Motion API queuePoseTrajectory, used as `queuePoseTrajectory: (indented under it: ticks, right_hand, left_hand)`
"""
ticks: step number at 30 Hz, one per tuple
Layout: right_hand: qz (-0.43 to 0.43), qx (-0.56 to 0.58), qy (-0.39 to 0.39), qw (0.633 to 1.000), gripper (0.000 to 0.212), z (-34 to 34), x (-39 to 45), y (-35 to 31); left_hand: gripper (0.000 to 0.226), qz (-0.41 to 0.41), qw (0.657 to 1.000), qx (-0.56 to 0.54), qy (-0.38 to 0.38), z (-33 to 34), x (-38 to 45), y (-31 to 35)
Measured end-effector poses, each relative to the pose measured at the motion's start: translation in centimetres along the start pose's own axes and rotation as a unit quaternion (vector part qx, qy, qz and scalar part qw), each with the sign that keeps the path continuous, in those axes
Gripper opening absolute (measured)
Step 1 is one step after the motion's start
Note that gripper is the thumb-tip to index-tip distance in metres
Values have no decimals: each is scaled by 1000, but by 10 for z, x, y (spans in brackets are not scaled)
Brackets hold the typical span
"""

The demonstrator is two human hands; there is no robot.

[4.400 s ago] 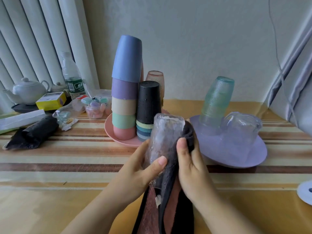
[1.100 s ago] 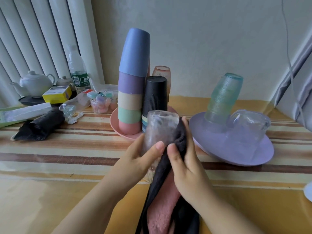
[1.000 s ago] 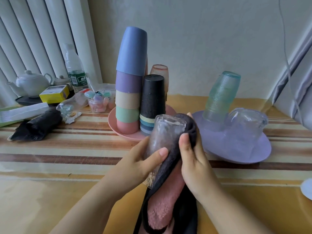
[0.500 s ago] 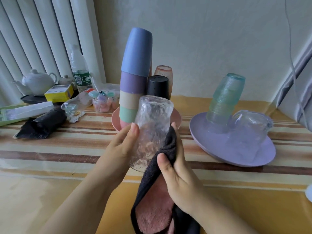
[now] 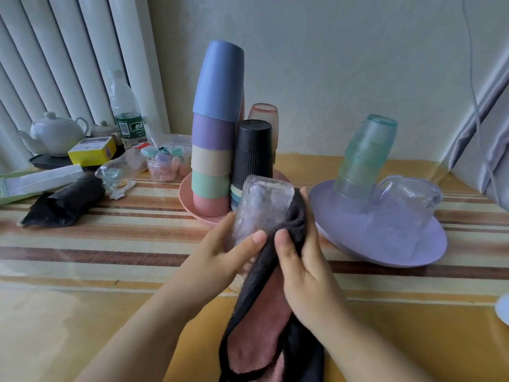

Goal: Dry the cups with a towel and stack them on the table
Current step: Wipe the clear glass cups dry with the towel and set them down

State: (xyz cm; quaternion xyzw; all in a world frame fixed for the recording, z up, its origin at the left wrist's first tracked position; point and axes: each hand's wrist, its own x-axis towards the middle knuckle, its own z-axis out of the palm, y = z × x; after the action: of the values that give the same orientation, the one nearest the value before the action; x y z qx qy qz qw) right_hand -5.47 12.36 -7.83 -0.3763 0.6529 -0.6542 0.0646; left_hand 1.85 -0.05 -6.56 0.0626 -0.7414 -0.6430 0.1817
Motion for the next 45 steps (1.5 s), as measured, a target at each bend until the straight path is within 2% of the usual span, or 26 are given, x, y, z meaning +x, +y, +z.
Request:
queuePoseTrajectory:
  ticks: [4,6,8,12,18,21,23,28,32,34,36,40,45]
  right_hand:
    - [16,39,33,999,57,-14,5,-4]
    - [39,47,18,998,67,-17,5,-3]
    - [72,42,-8,996,72,-17,4,-4]
    - [73,16,-73,994,52,-5,0,-4]
    - [36,-4,-113,993,58,4,-6,3]
    - [27,-21,-88,996,60,1,-6,1]
    - [19,-34,-81,996,60,0,-6,0]
    - [3,-14,-74,997,60,2,-5,-2]
    - [19,37,-23,999,58,-5,0,-6]
    - [28,43,-14,999,45,-9,1,-9]
    - [37,28,-31,998,38,-10,1,-10]
    - [42,-47,-92,994,46,-3,2,2]
    - [62,-145,-83,984,62,-1,8,15]
  left_hand:
    - [23,-34,998,-35,-40,10,-3,-3]
    - [26,-46,996,-60,-39,10,-3,-5]
    - [42,-46,995,-83,-42,5,-3,-5]
    - [79,-32,991,-128,2,-6,0,-5]
    - [52,-52,982,-178,22,-19,6,-1]
    - [44,-38,990,-109,77,-14,7,-1]
    - [48,-32,992,-85,91,-10,6,-2]
    - [44,-14,999,-38,12,-6,2,-3]
    - [54,-24,994,-94,-50,-1,0,-6]
    - [60,-19,991,-123,-52,2,-1,-6]
    - [62,3,992,-117,-36,0,0,-5]
    - [72,10,996,-82,42,-14,5,-8]
    - [58,-21,994,-46,97,-25,9,-15]
